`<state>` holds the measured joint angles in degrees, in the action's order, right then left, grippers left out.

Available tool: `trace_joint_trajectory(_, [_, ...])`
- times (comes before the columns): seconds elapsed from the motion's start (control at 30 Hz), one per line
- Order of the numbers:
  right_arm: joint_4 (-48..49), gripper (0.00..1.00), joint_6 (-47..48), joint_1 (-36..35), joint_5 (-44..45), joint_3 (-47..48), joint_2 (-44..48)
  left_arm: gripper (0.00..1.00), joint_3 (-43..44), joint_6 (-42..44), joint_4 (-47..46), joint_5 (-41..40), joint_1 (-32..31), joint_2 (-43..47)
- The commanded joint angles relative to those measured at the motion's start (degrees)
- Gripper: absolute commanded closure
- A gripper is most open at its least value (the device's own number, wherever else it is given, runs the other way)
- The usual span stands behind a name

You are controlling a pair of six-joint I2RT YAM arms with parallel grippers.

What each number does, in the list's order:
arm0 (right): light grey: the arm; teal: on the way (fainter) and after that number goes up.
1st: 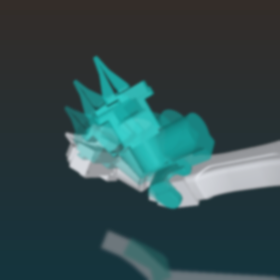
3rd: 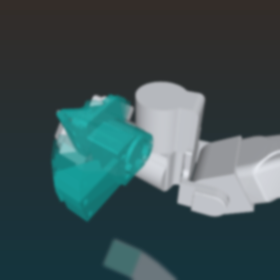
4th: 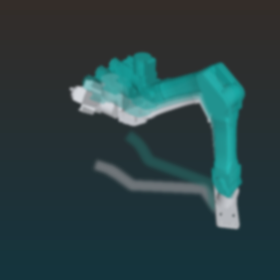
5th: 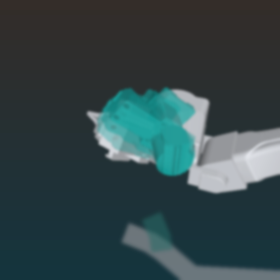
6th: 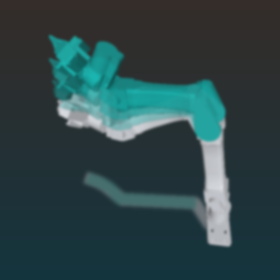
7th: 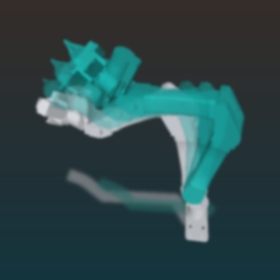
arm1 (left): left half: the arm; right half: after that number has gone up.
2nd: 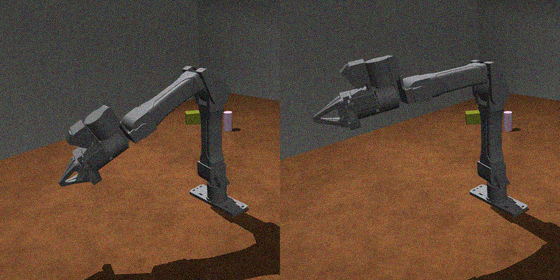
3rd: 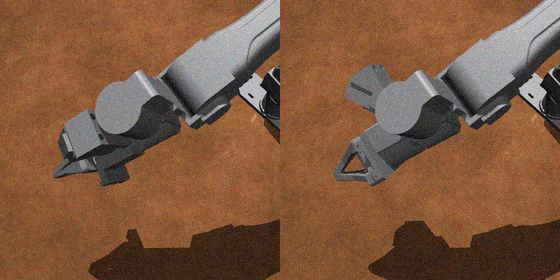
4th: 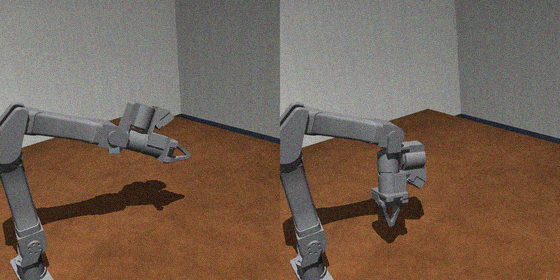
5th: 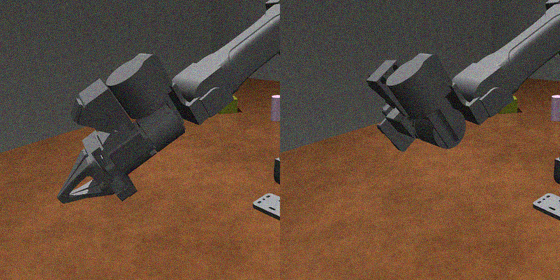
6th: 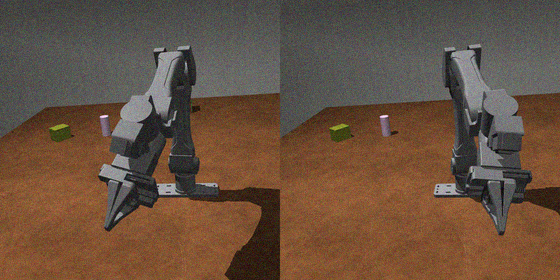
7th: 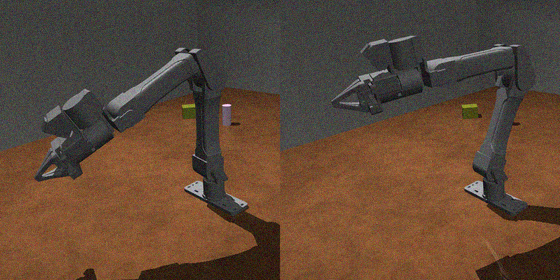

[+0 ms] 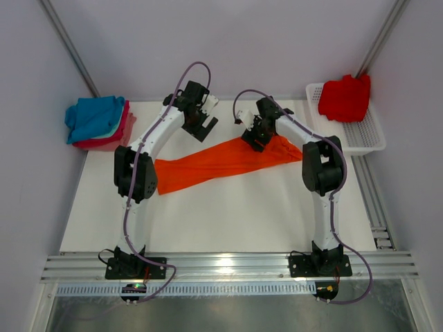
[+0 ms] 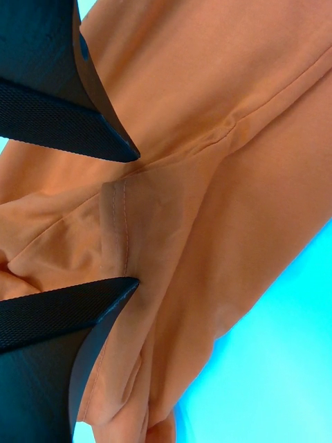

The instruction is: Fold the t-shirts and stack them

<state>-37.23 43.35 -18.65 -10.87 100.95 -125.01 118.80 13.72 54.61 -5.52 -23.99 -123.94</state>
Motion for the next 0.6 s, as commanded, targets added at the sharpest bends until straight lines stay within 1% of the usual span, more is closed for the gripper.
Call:
trace_joint_trajectory(0.0, [2.34, 0.3, -0.37, -0.24, 0.59, 1.01, -0.67, 0.01, 1.34, -0.62, -1.26, 0.51, -0.01, 1.33])
trace_joint_trajectory(0.07, [2.87, 0.32, -0.29, -0.33, 1.03, 1.09, -0.67, 0.01, 1.43, -0.62, -1.26, 0.42, -0.01, 1.33])
trace_joint_trajectory(0.27, [3.57, 0.34, -0.29, -0.24, 1.99, 1.54, -1.29, 0.01, 1.43, -0.88, -1.26, 0.77, -0.01, 1.24])
trace_joint_trajectory(0.37, [3.83, 0.38, -0.46, -0.15, 2.35, 1.71, -1.55, 0.01, 1.43, -1.06, -1.17, 1.04, -0.01, 1.24])
trace_joint_trajectory(0.5, [3.31, 0.58, -0.81, 0.02, 2.44, 2.76, -2.43, 0.01, 1.17, -1.15, -1.0, 1.21, -0.09, 1.33])
trace_joint_trajectory(0.53, [2.96, 0.69, -0.81, 0.02, 2.35, 3.11, -2.52, 0.01, 1.08, -1.15, -1.08, 1.21, -0.09, 1.33])
trace_joint_trajectory(0.57, [2.69, 0.75, -0.81, 0.11, 2.35, 3.29, -2.61, 0.01, 1.08, -1.15, -1.08, 1.13, -0.09, 1.33])
